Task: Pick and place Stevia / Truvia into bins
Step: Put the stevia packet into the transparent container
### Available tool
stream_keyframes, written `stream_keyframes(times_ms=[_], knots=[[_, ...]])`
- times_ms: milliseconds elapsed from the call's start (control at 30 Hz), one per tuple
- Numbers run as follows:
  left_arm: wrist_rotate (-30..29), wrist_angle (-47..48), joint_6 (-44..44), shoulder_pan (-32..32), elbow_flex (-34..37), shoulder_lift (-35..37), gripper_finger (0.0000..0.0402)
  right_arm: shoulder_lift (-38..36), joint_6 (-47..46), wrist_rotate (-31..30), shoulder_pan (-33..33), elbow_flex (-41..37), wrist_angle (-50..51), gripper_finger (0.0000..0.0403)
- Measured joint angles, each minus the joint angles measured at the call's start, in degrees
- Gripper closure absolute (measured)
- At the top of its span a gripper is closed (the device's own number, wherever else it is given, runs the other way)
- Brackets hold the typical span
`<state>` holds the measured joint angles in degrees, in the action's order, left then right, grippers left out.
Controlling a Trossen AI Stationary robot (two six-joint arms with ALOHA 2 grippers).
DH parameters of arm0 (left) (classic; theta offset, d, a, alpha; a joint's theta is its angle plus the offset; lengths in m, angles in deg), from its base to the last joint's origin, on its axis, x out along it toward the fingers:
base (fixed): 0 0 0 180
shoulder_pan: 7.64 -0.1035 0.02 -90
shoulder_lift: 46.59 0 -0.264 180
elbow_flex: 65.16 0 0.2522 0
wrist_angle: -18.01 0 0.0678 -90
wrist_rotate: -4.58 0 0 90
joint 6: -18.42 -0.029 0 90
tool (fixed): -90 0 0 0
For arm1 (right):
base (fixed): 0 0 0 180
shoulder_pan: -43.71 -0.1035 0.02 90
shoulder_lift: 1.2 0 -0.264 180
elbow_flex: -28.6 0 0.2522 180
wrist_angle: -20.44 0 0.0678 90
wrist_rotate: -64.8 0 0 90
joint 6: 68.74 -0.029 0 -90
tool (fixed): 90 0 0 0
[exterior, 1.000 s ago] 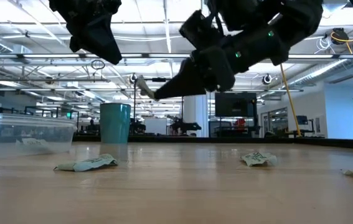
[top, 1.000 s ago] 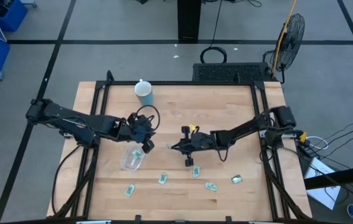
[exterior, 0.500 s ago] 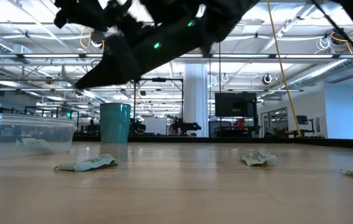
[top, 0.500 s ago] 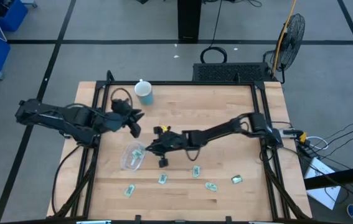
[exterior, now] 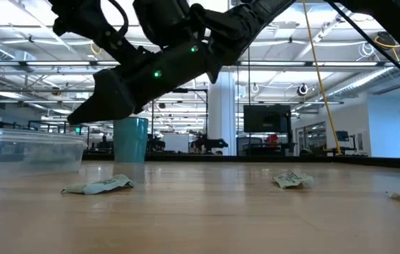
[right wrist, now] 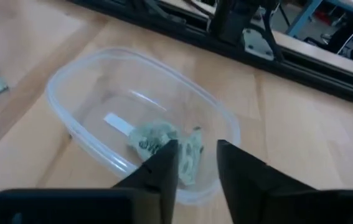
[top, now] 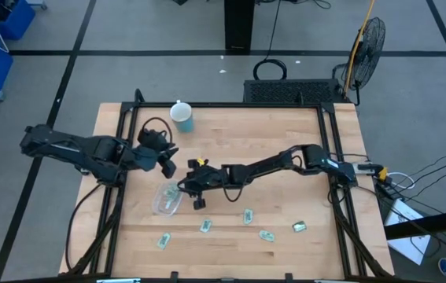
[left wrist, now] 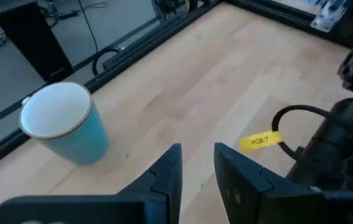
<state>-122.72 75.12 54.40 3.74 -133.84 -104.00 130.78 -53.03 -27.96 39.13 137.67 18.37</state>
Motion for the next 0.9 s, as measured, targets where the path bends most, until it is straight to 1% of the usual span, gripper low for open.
stream_keyframes(times_ms=[67, 167, 233, 333, 400, 433, 500, 600, 700, 767, 900], knots=[[1.76, 0.01, 0.35, 0.0, 0.0, -0.84, 0.0305, -1.08, 0.03, -0.15, -0.1, -0.02, 2.72, 0.0272], [8.15, -0.13, -0.07, 0.02, 0.0, -1.59, 0.0305, -4.58, 1.47, -0.43, -0.38, -0.02, 11.09, 0.0259], [13.14, -0.05, -1.96, 0.27, 0.0, -2.01, 0.0305, -7.88, 1.1, -0.44, -0.42, -0.02, 19.28, 0.0259], [19.58, -0.02, -4.42, 2.08, 0.0, -2.98, 0.0305, -13.08, -2.45, -0.49, -0.77, -0.12, 30.97, 0.0265], [22.85, 0.02, -5.75, 4.48, 0.0, -3.91, 0.0305, -16.77, -4.25, -0.58, -1.32, -1.7, 35.38, 0.027], [23.34, -0.03, -5.96, 5.93, 0.0, -4.54, 0.0305, -18.75, -4.33, -1.12, -1.74, -3.2, 36.37, 0.0272], [23.33, -0.08, -5.35, 9.25, 0.0, -5.7, 0.0305, -23.08, -4.05, -4.31, -3.01, -7.25, 36.47, 0.0274], [21.4, -0.11, -2.98, 15.12, 0.0, -8.04, 0.0305, -30.4, -6.03, -13.65, -5.45, -15.39, 36.53, 0.0275], [21.8, -0.11, 2.0, 21.03, 0.0, -11.05, 0.0305, -38.5, -11.21, -21.85, -8.05, -25.82, 35.25, 0.0275], [25.02, -0.13, 8.27, 24.6, 0.0, -13.23, 0.0305, -43.79, -14.48, -25.21, -9.8, -33.72, 31.4, 0.0275], [36.75, -1.07, 23.42, 29.67, 0.0, -16.91, 0.0305, -53.84, -16.31, -28.86, -12.09, -47.56, 21.35, 0.0275]])
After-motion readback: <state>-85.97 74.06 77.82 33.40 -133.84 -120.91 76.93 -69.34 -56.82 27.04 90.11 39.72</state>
